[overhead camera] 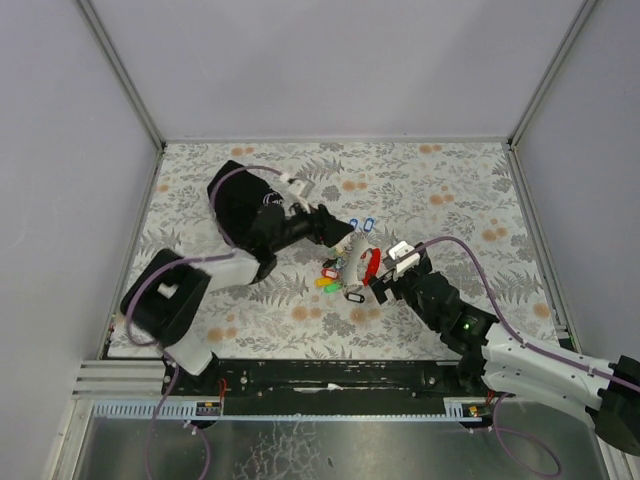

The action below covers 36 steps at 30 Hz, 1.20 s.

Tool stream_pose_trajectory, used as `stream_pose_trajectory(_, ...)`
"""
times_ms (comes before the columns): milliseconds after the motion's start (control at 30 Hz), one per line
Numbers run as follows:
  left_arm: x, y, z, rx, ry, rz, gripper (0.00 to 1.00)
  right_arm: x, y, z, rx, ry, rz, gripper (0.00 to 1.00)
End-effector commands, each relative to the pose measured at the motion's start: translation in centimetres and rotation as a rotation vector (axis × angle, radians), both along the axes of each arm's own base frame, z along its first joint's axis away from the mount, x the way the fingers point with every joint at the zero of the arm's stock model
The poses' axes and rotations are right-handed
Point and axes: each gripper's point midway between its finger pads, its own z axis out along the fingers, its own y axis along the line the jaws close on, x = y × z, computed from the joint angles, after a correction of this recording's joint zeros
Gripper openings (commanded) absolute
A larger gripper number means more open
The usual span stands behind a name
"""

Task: Put the keys on the keyring

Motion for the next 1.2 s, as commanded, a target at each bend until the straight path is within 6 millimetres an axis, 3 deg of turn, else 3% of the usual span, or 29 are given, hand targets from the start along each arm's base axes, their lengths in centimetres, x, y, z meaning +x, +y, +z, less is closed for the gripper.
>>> stream_pose_trajectory(0,0.0,5.7,3.6,-0.025,-0.027,0.188,0.98,0.3,-1.7,1.4,0.094,0.016,-0.128,0.99)
stream_pose_trajectory(167,-2.7,11.3,4.9,0.024,-0.022,0.39,1.0,-0.1,-3.7,0.9,0.108,0.075,-0.227,0.99)
stream_pose_trajectory(200,-3.4,12.6,6.0,-0.003,-0.042,0.441,1.0,-0.1,-4.4,0.9,0.109,0.074,-0.259,0.99)
stream_pose_trajectory(333,-5.1,18.0,6.8,-0.131,0.061,0.714,1.0,0.0,-6.6,1.6,0.152,0.038,-0.366,0.99)
stream_pose_trajectory(500,-7.1,20.8,5.6,-0.081,0.023,0.79,1.0,-0.3,-7.3,2.9,0.263,-0.027,-0.372,0.99)
stream_pose_trajectory(600,-7.7,21.4,4.4,-0.079,0.01,0.799,1.0,-0.8,-6.9,3.1,0.334,-0.048,-0.319,0.99)
stream_pose_trajectory(767,-8.4,22.3,2.0,-0.02,0.044,0.827,1.0,-1.5,-7.8,3.2,0.376,-0.065,-0.317,0.99)
stream_pose_trajectory(1167,-8.5,22.5,1.9,-0.014,0.034,0.831,1.0,-1.4,-7.7,2.2,0.326,-0.049,-0.316,0.99)
